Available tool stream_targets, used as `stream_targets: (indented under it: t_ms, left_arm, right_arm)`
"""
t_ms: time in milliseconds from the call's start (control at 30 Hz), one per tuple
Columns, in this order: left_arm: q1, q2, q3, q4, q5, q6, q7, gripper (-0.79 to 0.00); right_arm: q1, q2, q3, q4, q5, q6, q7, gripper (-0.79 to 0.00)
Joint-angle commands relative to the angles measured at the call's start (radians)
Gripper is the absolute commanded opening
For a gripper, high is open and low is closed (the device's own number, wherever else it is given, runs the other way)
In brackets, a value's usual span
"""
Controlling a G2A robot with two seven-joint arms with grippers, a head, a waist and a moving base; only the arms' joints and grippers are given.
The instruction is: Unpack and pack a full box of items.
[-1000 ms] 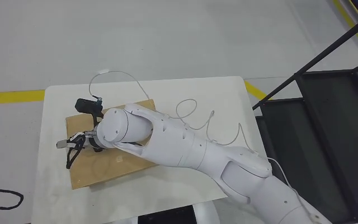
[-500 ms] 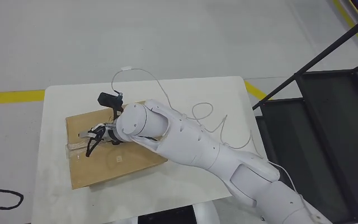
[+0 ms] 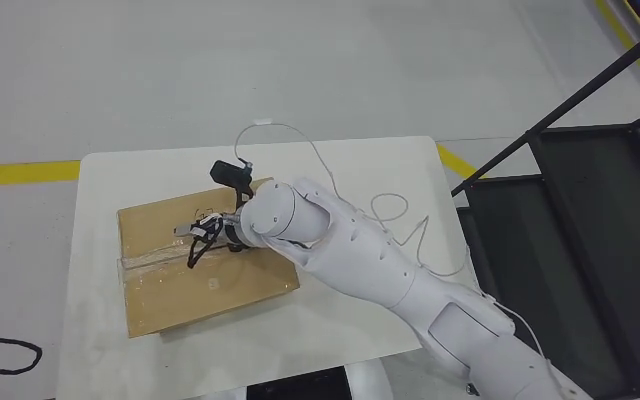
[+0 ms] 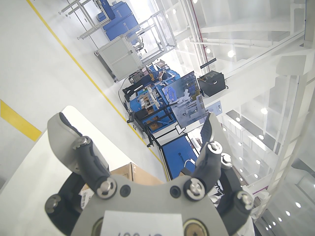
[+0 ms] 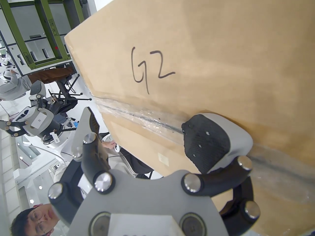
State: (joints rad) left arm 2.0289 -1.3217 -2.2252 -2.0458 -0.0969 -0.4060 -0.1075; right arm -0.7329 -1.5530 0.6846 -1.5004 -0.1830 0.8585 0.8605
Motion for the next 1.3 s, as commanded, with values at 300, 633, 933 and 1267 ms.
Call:
stream_targets:
  t_ms: [300, 633, 933, 1267]
  left_arm:
    - [0.0, 0.0, 0.0, 0.0, 0.0, 0.0, 0.0, 0.0]
    - [0.0, 0.0, 0.0, 0.0, 0.0, 0.0, 0.0, 0.0]
    - [0.0, 0.0, 0.0, 0.0, 0.0, 0.0, 0.0, 0.0]
    - [0.0, 0.0, 0.0, 0.0, 0.0, 0.0, 0.0, 0.0]
  right_arm:
    - [-0.068, 0.056, 0.07, -0.089, -0.092, 0.048, 0.043, 0.0]
    - [-0.151, 0.109, 0.141, -0.189, -0.133, 0.074, 0.027, 0.0]
    - [-0.197, 0.139, 0.185, -0.321, -0.079, 0.025, 0.03, 0.0]
    - [-0.054, 0.048, 0.024, -0.19, 0.218, -0.264, -0.086, 0.0]
